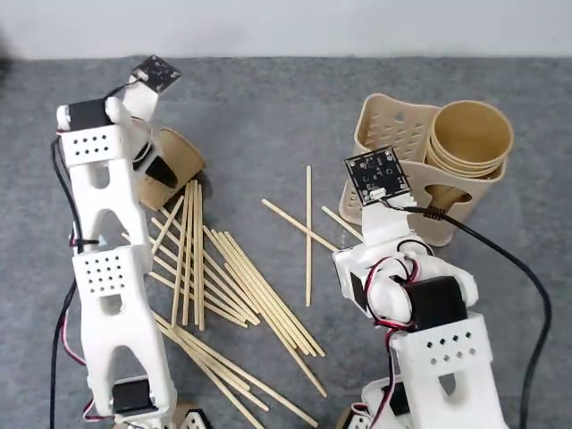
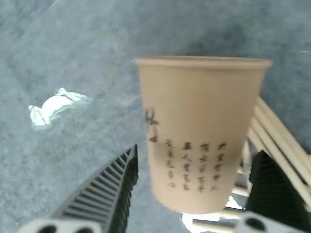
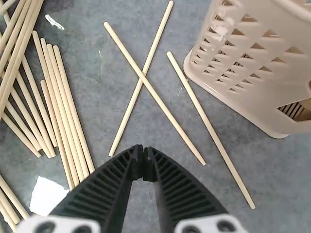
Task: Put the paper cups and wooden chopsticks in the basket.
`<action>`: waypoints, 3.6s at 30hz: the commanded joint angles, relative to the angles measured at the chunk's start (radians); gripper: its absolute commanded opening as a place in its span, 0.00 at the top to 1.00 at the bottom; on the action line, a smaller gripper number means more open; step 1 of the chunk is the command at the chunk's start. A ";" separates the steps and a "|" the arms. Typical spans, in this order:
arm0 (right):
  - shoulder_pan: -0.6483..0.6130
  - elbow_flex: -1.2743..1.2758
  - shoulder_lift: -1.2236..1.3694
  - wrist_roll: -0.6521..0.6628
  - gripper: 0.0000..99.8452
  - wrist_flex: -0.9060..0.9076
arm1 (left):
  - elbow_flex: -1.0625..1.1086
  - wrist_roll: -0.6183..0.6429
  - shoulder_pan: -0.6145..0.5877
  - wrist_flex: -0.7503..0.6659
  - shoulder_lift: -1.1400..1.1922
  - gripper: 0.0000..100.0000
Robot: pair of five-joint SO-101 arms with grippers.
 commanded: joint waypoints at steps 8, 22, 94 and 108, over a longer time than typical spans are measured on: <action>-0.004 0.002 -0.018 -0.006 0.99 -0.022 | -0.056 -0.011 0.005 0.015 0.071 0.65; 0.002 -0.008 -0.033 -0.006 0.99 -0.010 | -0.068 -0.011 0.006 0.020 0.041 0.76; 0.760 -0.106 -0.756 -0.104 0.99 0.404 | 1.248 0.948 0.991 -1.254 -1.183 0.78; 0.562 0.037 -0.783 -0.199 0.99 0.320 | 1.265 0.950 1.025 -1.494 -0.956 0.78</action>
